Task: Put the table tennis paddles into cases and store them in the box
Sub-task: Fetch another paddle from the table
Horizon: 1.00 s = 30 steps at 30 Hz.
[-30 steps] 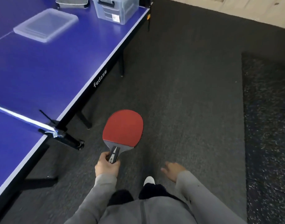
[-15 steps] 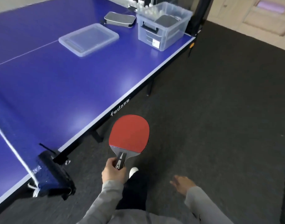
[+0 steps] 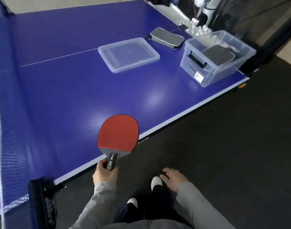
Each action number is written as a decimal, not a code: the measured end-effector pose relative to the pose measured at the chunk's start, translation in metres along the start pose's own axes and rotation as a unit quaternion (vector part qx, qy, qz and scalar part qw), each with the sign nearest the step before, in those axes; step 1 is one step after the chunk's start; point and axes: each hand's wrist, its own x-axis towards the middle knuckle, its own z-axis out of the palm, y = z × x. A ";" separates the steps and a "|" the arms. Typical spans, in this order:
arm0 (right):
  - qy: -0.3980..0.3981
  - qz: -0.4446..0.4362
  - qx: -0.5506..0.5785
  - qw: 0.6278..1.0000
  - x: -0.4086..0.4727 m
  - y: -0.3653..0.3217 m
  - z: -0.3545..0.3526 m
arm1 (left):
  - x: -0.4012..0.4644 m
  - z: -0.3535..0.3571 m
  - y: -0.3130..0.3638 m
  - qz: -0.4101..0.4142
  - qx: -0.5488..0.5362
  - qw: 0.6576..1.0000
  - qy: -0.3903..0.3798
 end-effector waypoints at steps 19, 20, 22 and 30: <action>0.002 -0.294 -0.197 0.935 0.139 -0.143 -0.136 | 0.092 -0.031 0.021 -0.173 -0.126 0.942 0.259; 0.007 -0.294 -0.203 0.934 0.143 -0.149 -0.134 | 0.101 -0.035 0.022 -0.173 -0.128 0.942 0.258; 0.020 -0.295 -0.217 0.930 0.149 -0.159 -0.131 | 0.117 -0.043 0.022 -0.179 -0.132 0.941 0.255; 0.048 -0.263 -0.249 0.931 0.173 -0.202 -0.112 | 0.176 -0.079 0.006 -0.188 -0.119 0.945 0.240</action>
